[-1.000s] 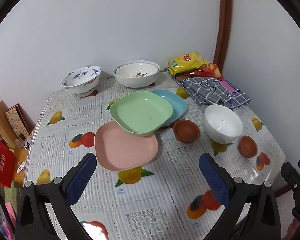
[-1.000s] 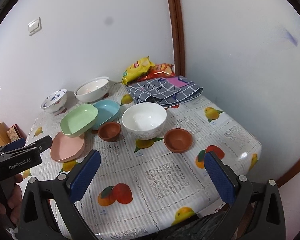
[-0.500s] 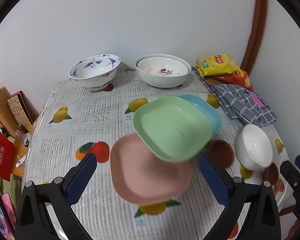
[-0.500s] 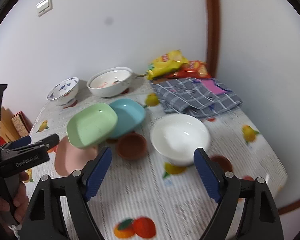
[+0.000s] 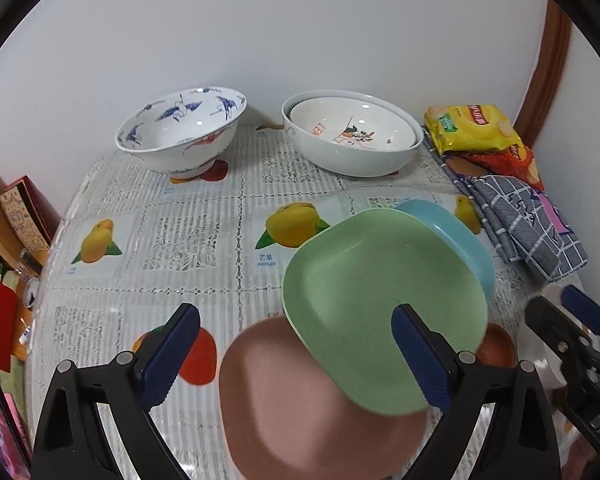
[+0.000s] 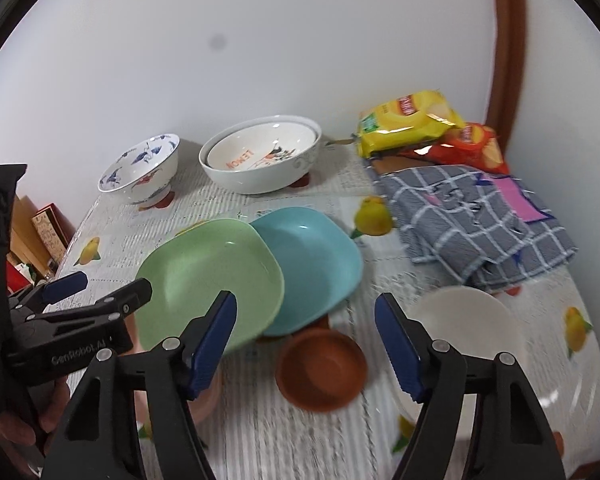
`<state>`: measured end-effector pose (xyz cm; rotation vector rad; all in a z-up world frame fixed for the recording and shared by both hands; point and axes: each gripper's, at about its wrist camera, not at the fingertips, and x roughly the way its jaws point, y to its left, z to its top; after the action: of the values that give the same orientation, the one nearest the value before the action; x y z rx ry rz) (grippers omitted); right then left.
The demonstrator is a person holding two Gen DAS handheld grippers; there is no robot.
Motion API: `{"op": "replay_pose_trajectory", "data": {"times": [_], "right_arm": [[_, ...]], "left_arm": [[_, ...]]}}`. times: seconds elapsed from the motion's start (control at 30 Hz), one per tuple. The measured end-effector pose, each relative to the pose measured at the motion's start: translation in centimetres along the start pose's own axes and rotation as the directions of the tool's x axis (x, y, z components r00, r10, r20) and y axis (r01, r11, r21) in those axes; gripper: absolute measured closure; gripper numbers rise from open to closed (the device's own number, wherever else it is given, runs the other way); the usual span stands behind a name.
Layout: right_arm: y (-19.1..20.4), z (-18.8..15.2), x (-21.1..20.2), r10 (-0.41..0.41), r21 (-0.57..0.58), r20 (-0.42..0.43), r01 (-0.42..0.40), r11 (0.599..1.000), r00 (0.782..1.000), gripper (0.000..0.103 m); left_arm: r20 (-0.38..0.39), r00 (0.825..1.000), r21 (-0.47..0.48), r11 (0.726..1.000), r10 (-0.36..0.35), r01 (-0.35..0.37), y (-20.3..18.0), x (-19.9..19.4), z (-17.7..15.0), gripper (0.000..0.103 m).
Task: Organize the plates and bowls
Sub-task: 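Close the left gripper on the green square plate rim while the right gripper grips it too, then lift the green plate with both grippers and carry it over the pink plate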
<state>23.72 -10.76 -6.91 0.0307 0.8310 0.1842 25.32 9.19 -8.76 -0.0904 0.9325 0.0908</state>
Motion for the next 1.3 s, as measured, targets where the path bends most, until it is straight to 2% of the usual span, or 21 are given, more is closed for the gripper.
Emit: {"op": "replay_pose_trajectory", "data": {"times": [0.1,0.23,0.33,0.47,0.6,0.67,0.73,0.77,0.83,1.0,1.3], "right_arm": [[0.6,0.6,2.3,0.004,-0.026,-0.025,-0.005,1.0,1.0,0.039],[1.0,0.9,4.8,0.016,-0.044,-0.05,-0.018,0.999,0.999,0.04],[0.9,0.7,6.3,0.02,-0.051,-0.077,-0.024,0.998,0.997,0.047],[0.5,0.5,7.3,0.044,-0.029,-0.094,-0.047,0.998,0.995,0.05],[0.6,0.3,8.2,0.057,-0.024,-0.11,-0.06,0.998,0.992,0.058],[0.6,0.1,8.6,0.062,-0.02,-0.122,-0.064,0.998,0.991,0.073],[0.5,-0.2,8.8,0.076,-0.016,-0.133,-0.079,0.997,0.988,0.083],[0.6,-0.3,8.8,0.084,-0.016,-0.135,-0.087,0.996,0.987,0.087],[0.8,-0.6,8.6,0.094,-0.015,-0.137,-0.097,0.995,0.986,0.091],[0.5,-1.0,7.7,0.073,0.014,-0.129,-0.072,0.997,0.989,0.093],[0.4,-2.2,3.2,0.08,0.06,-0.076,-0.076,0.995,0.994,0.093]], "left_arm": [[-0.014,1.0,-0.027,0.999,-0.019,0.018,0.4,1.2,0.4,0.014],[-0.02,1.0,-0.024,0.999,-0.024,0.023,0.4,2.5,0.9,0.014],[-0.03,0.999,-0.013,1.0,-0.025,0.025,0.1,3.4,1.1,0.017],[-0.048,0.998,-0.018,0.999,-0.031,0.03,0.0,4.4,1.3,0.028],[-0.064,0.997,-0.011,0.999,-0.032,0.032,-0.1,5.3,1.2,0.044],[-0.076,0.996,-0.01,0.999,-0.047,0.046,-0.2,5.7,1.0,0.052],[-0.083,0.995,-0.011,0.998,-0.063,0.062,-0.3,5.9,0.9,0.062],[-0.084,0.993,-0.011,0.997,-0.078,0.078,-0.4,5.9,0.8,0.071],[-0.077,0.995,-0.005,0.998,-0.069,0.069,-0.6,5.6,0.8,0.08],[-0.068,0.994,-0.017,0.996,-0.089,0.088,-0.3,4.3,0.6,0.088],[-0.033,0.993,-0.017,0.993,-0.117,0.117,-0.3,0.1,-0.3,0.088]]}}
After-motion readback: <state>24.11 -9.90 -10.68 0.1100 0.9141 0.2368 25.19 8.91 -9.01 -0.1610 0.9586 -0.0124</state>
